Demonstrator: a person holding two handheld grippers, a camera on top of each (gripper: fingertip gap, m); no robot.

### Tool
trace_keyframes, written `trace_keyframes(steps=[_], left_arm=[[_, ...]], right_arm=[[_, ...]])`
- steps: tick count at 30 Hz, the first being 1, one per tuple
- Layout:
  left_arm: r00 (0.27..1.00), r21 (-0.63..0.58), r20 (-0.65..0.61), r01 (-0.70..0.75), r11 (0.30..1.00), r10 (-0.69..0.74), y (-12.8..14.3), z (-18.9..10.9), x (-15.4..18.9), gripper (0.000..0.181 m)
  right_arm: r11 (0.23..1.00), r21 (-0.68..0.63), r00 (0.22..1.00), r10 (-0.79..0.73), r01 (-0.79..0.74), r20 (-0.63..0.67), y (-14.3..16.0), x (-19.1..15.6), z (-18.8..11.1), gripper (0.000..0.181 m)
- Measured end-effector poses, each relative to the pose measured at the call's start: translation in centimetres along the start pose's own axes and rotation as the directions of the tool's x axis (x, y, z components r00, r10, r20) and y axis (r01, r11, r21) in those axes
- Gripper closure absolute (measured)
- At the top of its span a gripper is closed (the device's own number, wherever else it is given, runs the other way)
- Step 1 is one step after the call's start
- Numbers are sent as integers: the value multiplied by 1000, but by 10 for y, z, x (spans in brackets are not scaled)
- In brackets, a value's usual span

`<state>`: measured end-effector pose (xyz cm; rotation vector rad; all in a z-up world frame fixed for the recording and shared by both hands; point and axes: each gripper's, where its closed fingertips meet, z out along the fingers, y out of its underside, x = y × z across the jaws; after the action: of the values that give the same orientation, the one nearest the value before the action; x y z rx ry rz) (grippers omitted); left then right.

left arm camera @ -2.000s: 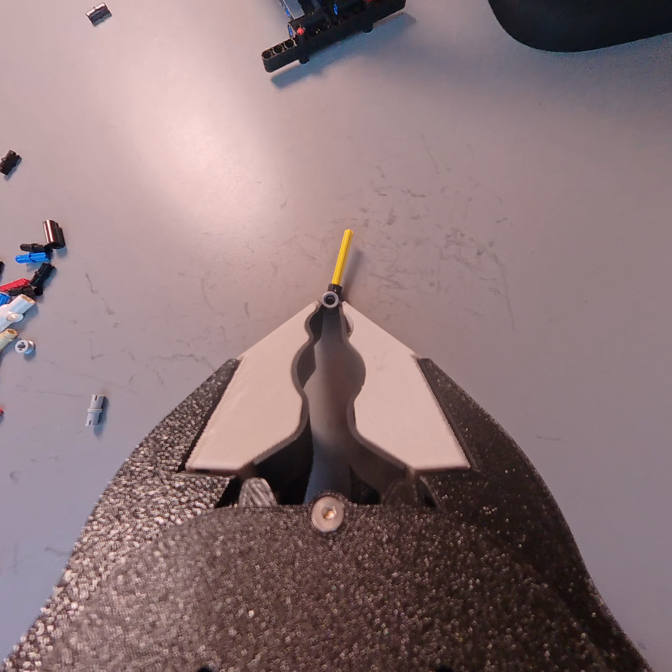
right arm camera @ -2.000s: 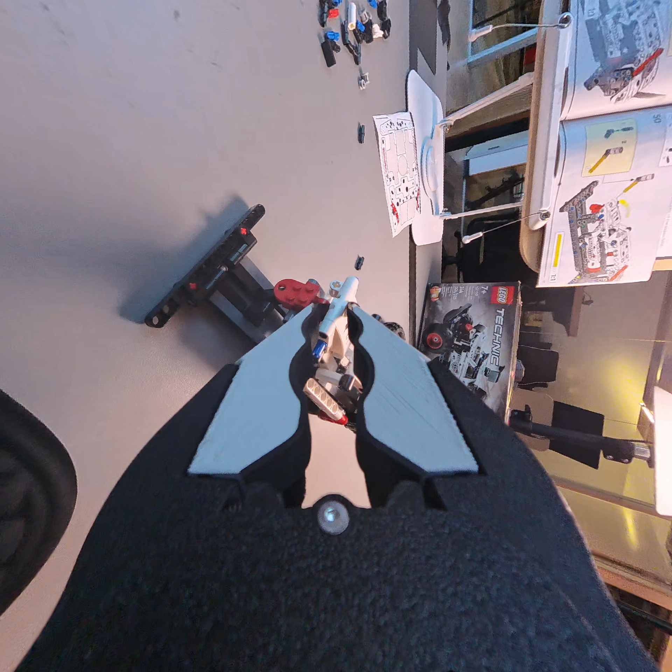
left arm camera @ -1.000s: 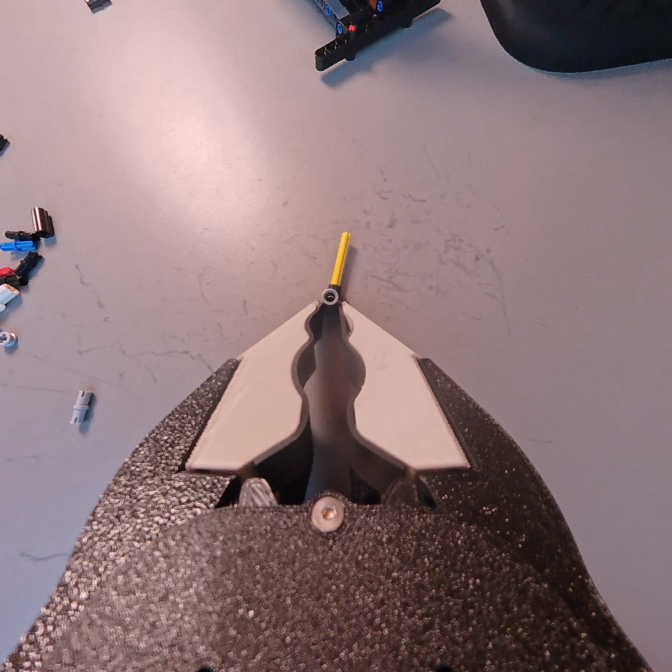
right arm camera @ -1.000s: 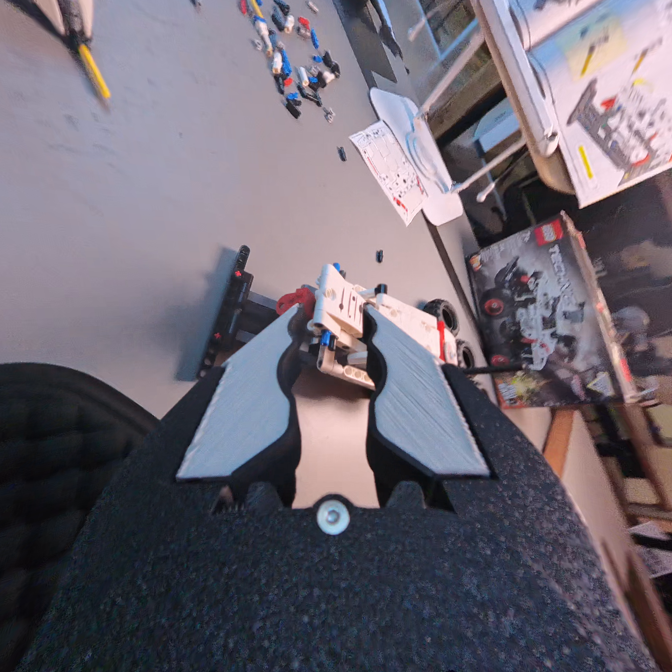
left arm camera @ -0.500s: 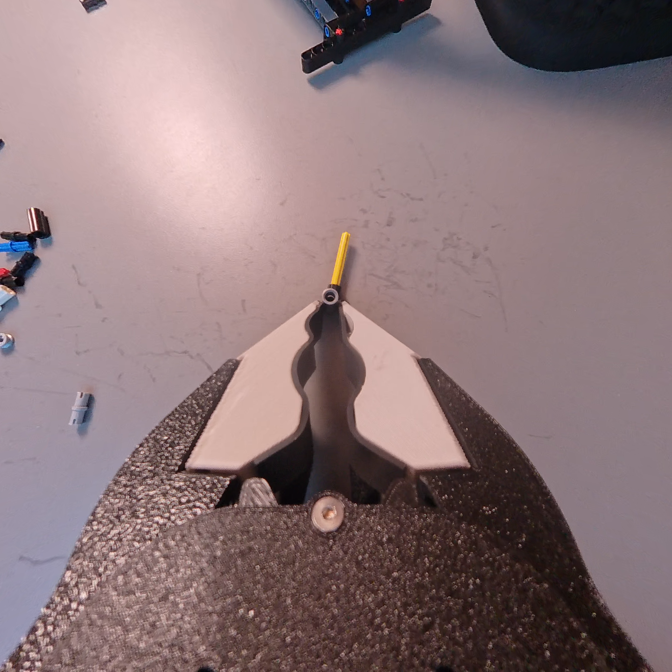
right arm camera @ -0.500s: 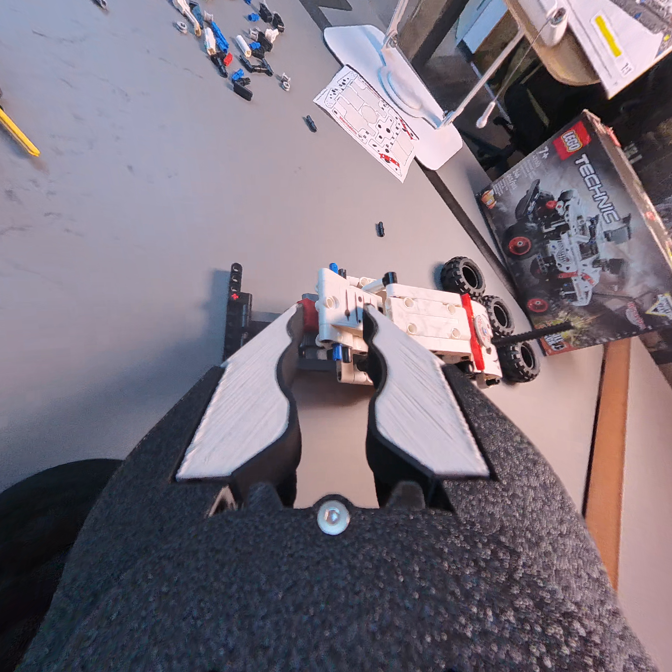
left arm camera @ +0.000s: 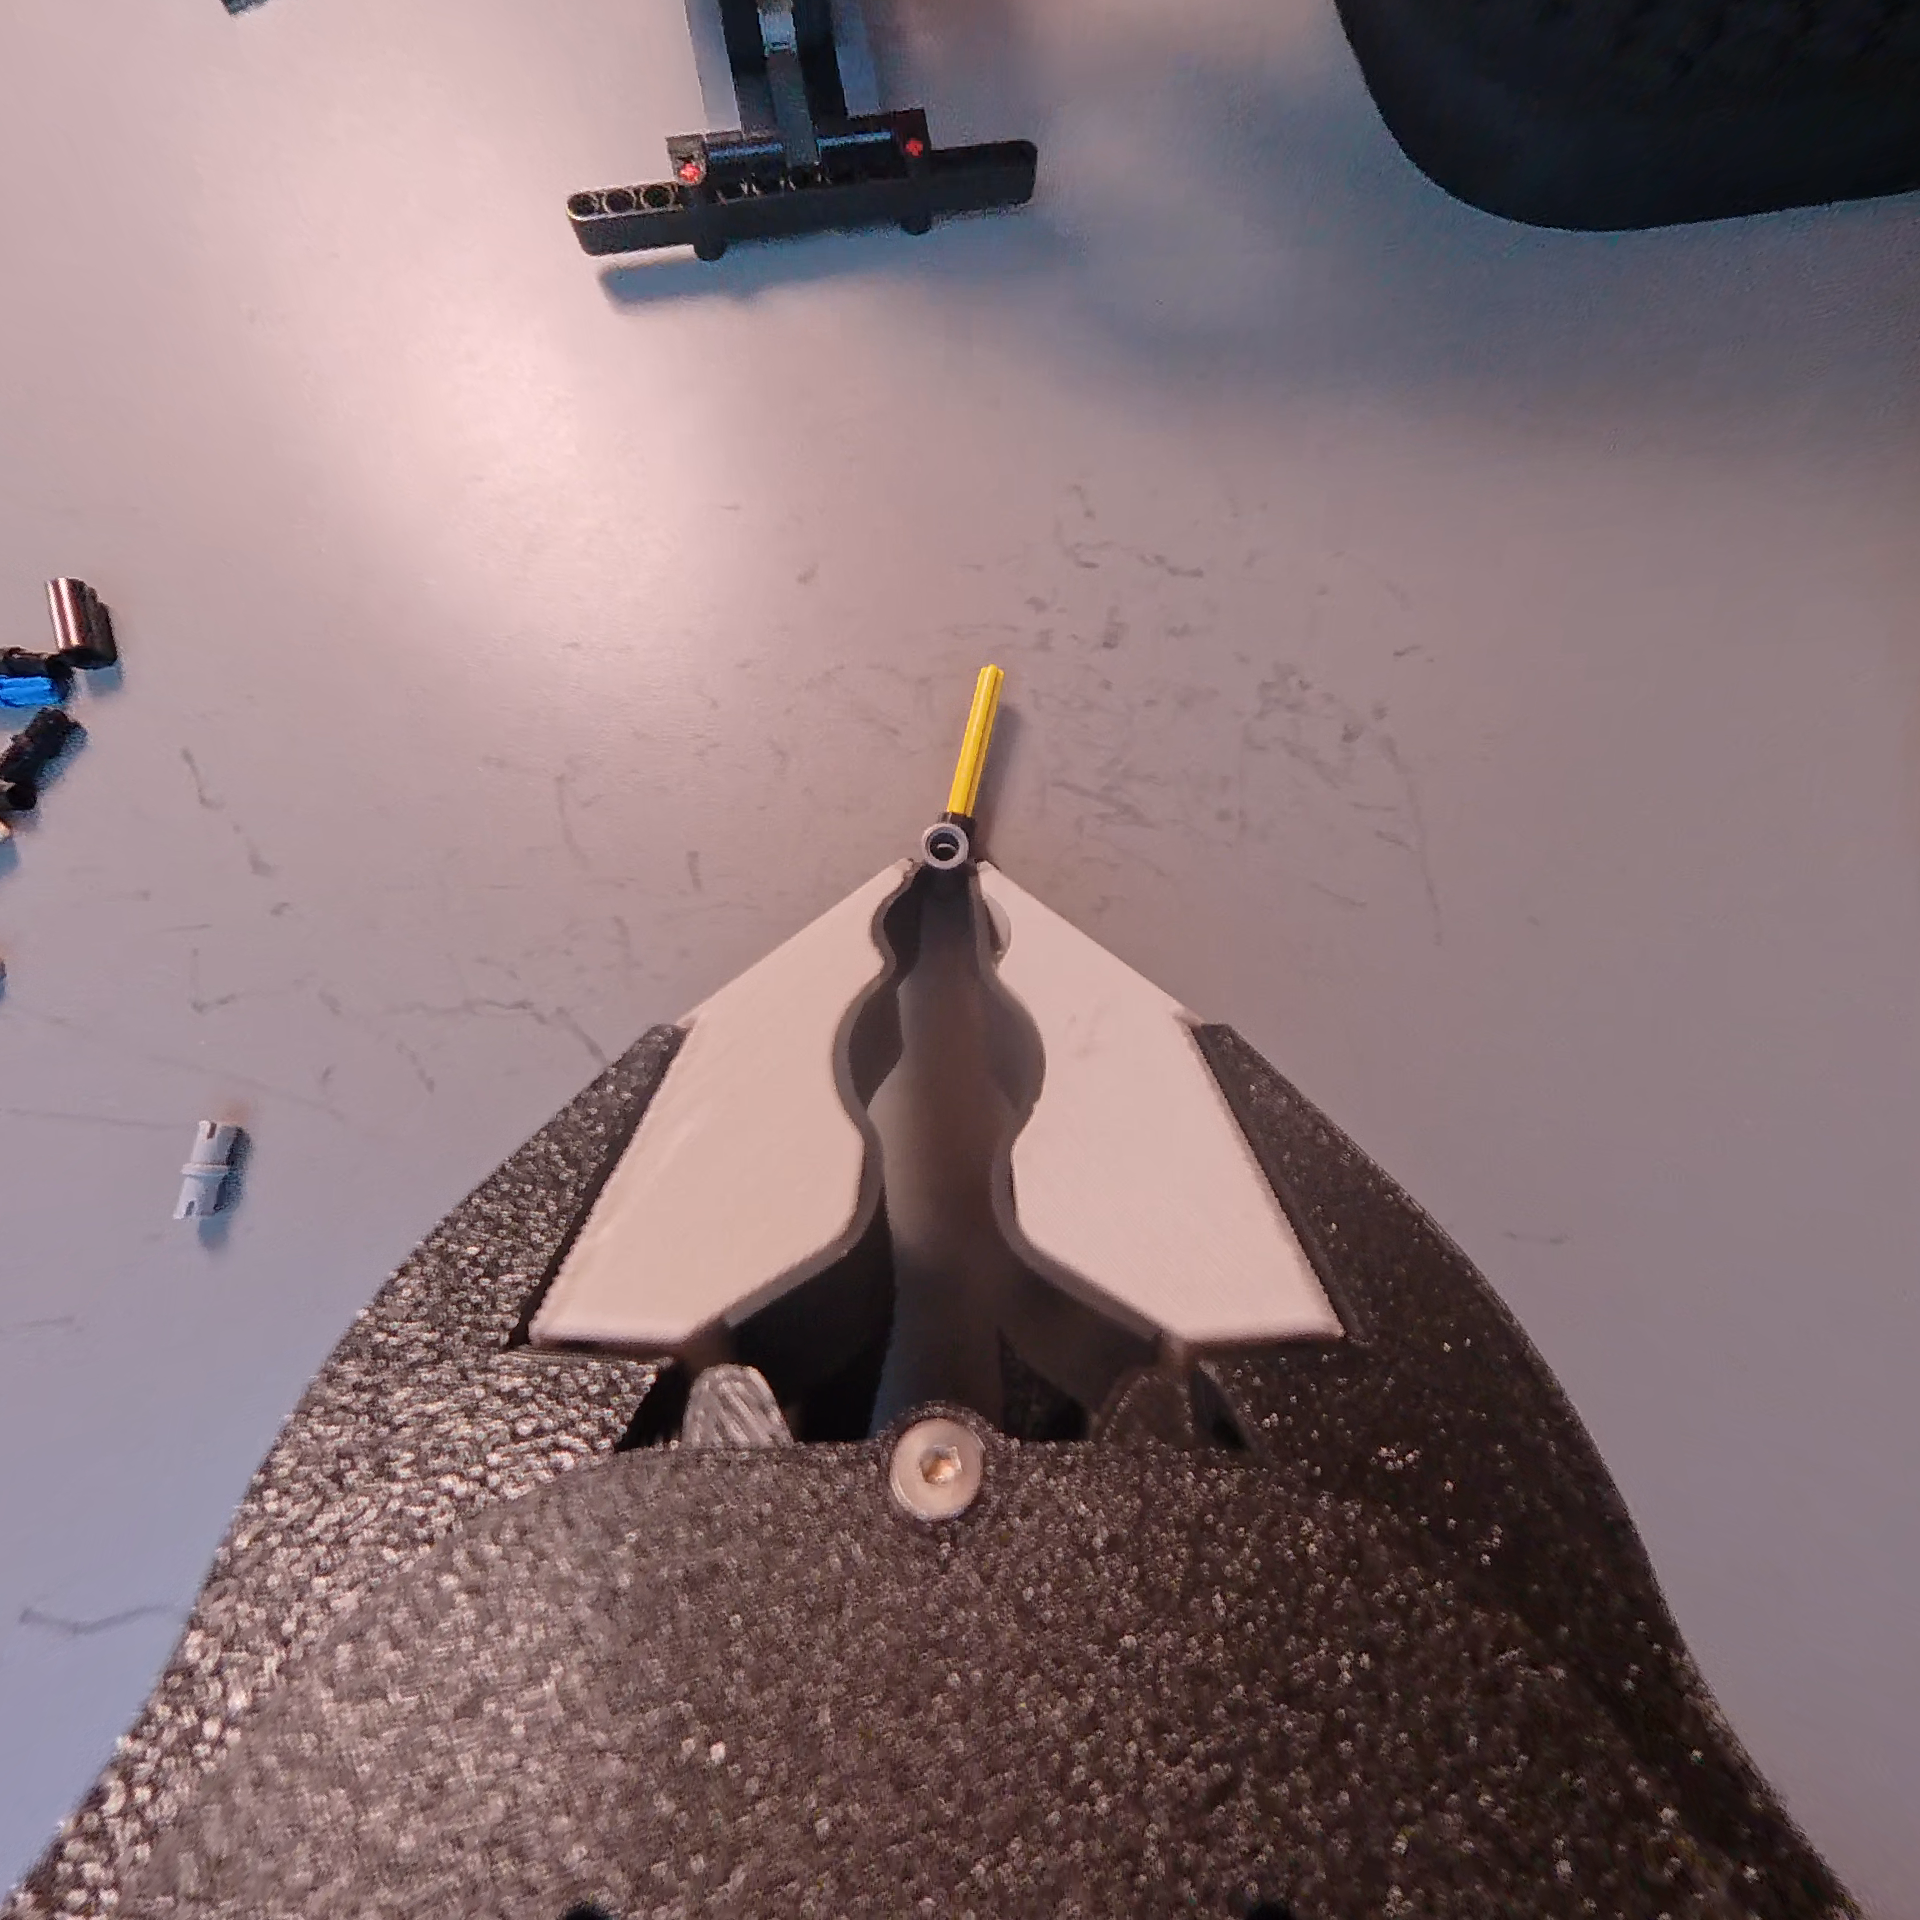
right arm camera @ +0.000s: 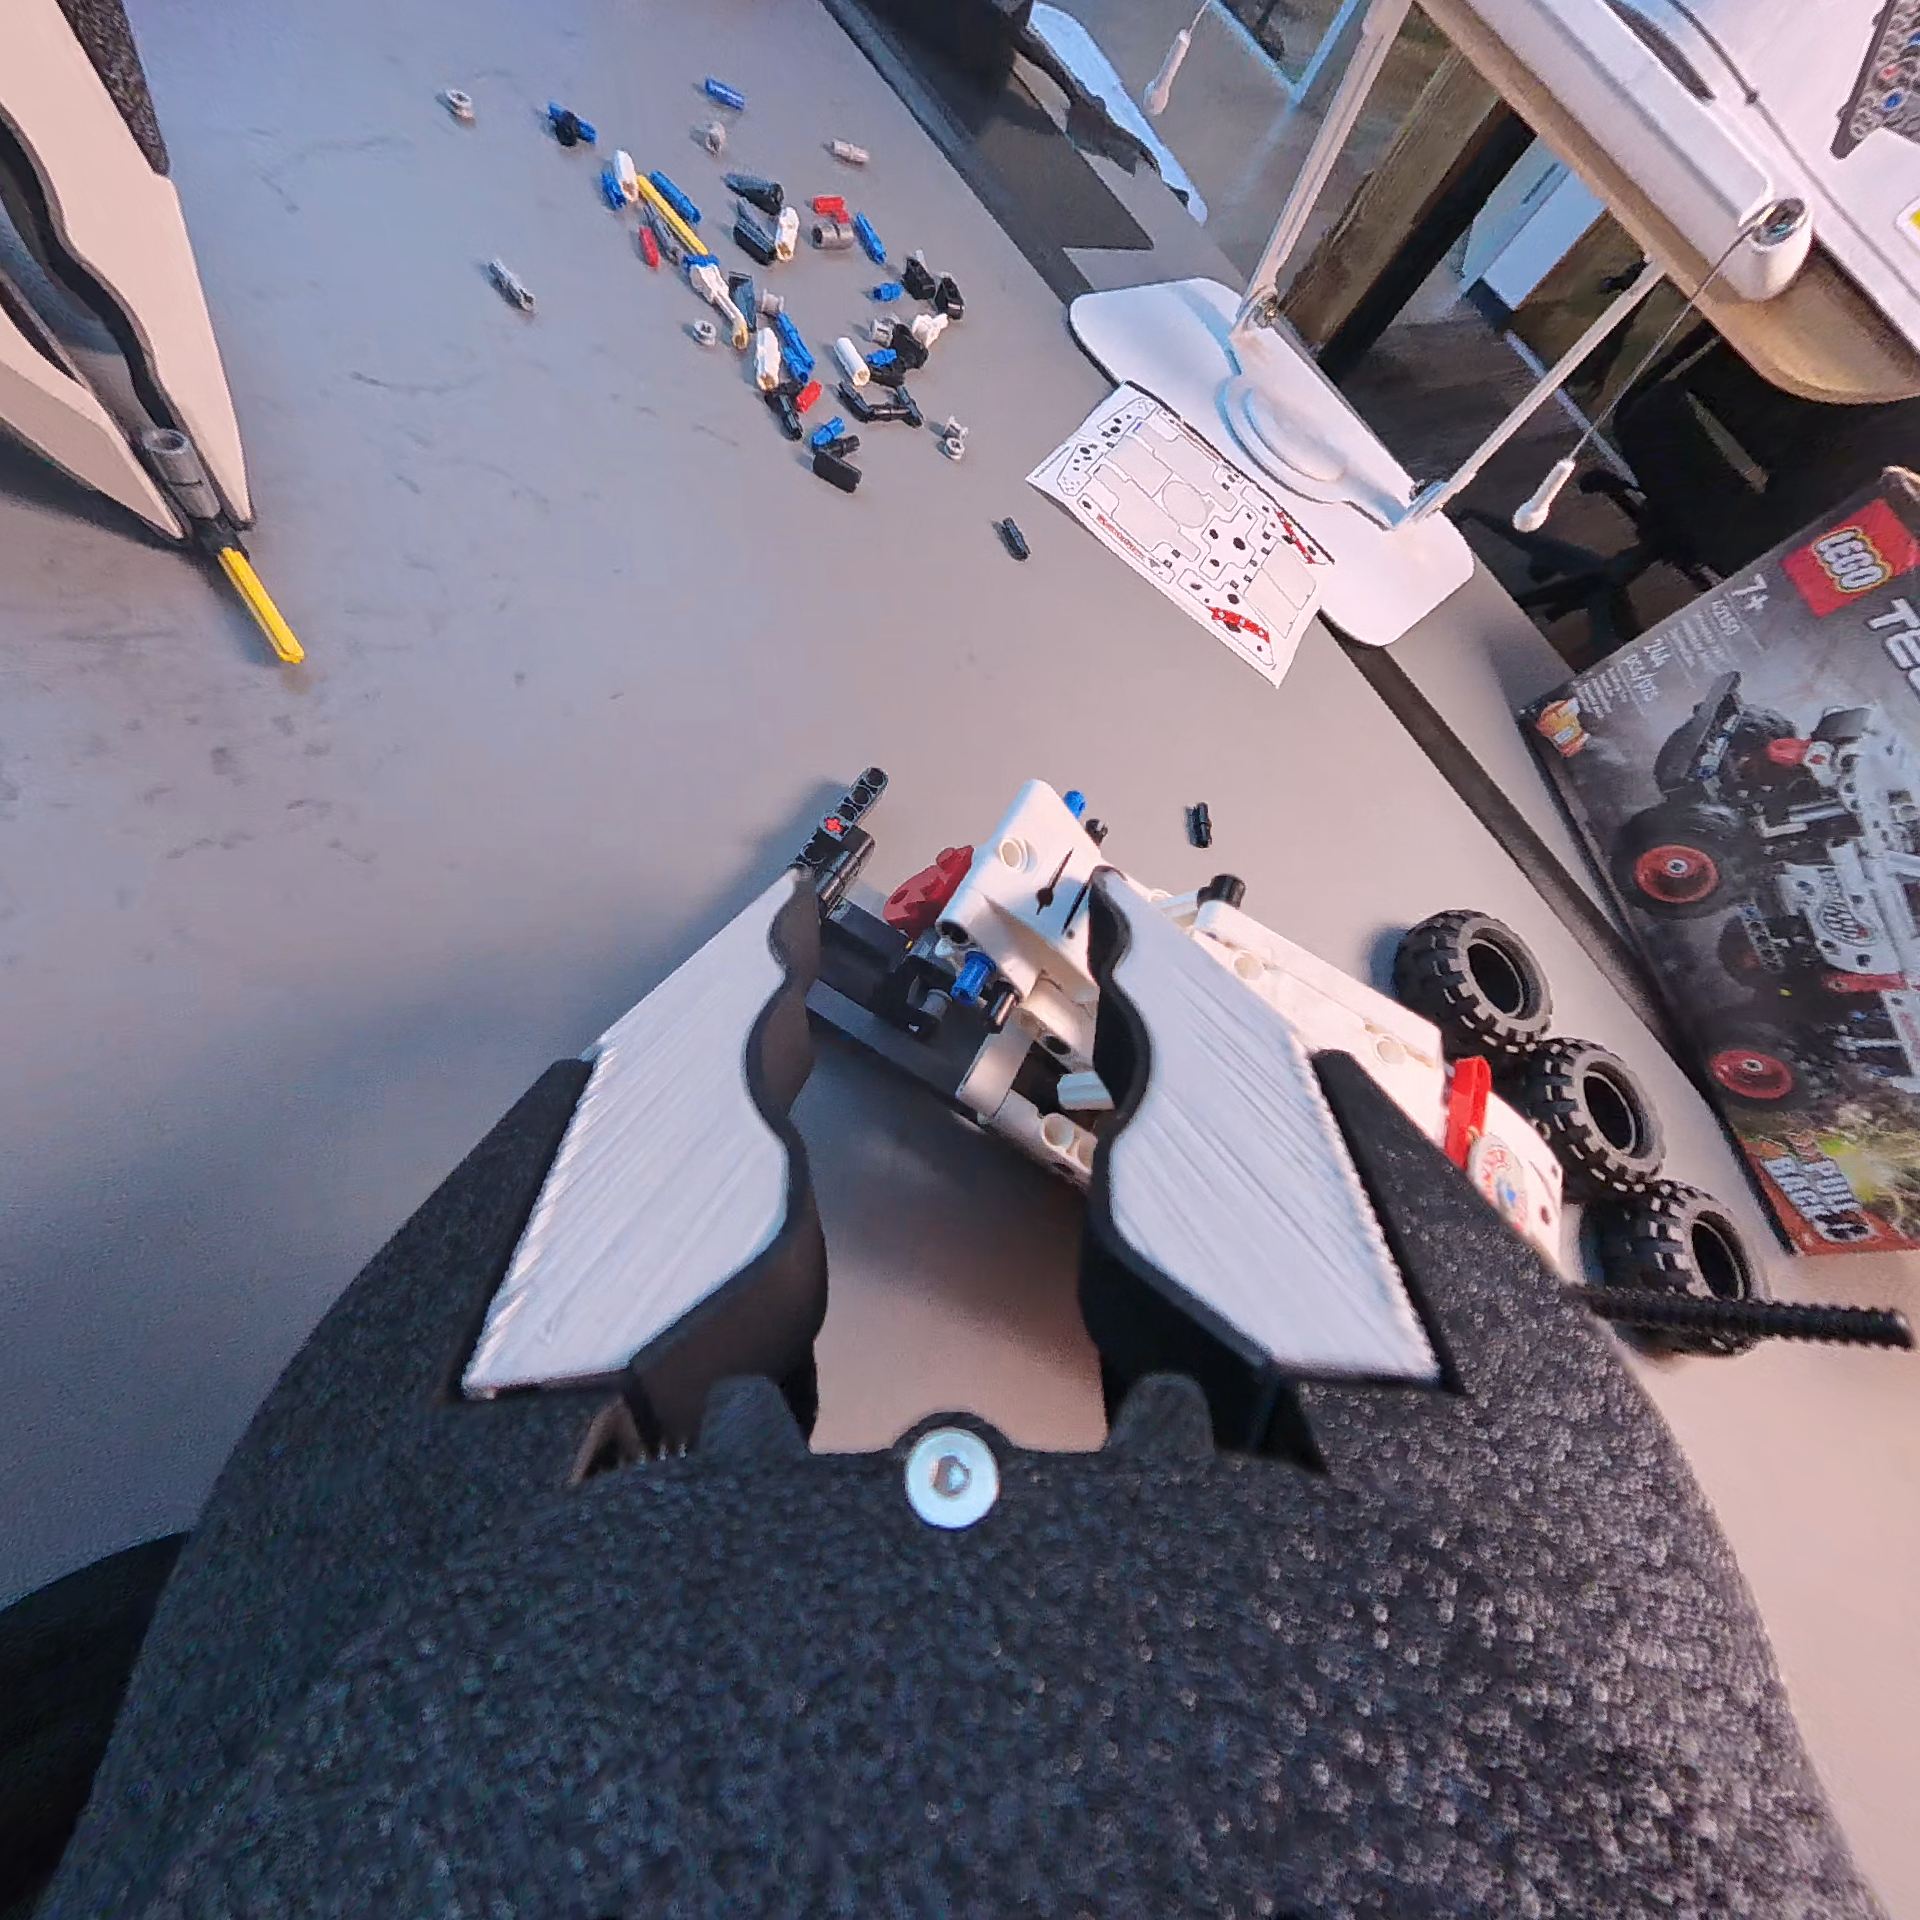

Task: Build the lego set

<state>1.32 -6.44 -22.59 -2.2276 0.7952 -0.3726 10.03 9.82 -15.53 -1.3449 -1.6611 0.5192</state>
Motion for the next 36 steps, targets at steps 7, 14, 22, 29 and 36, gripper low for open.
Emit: trace_keyframes(steps=[7, 14, 22, 29, 36], left_arm=[[1000, 2, -15, 17, 1000, -17, 0, 0, 0, 174], [1000, 1, -11, 11, 1000, -11, 0, 0, 0, 174], [1000, 0, -3, 2, 1000, -2, 0, 0, 0, 174], [1000, 0, 0, 6, 1000, -6, 0, -1, 0, 174], [1000, -21, 14, 0, 1000, 0, 12, -13, -11, 174]], right_arm=[[988, -85, 991, -132, 132, 2, 5, 9, -10, 131], [960, -192, 979, -198, 205, 57, 12, 17, -8, 134], [915, -191, 932, -361, 356, 9, 10, 12, -2, 153], [888, -58, 889, -451, 456, 80, -10, -18, 5, 154], [785, 131, 765, -620, 606, 175, -33, -70, 0, 155]])
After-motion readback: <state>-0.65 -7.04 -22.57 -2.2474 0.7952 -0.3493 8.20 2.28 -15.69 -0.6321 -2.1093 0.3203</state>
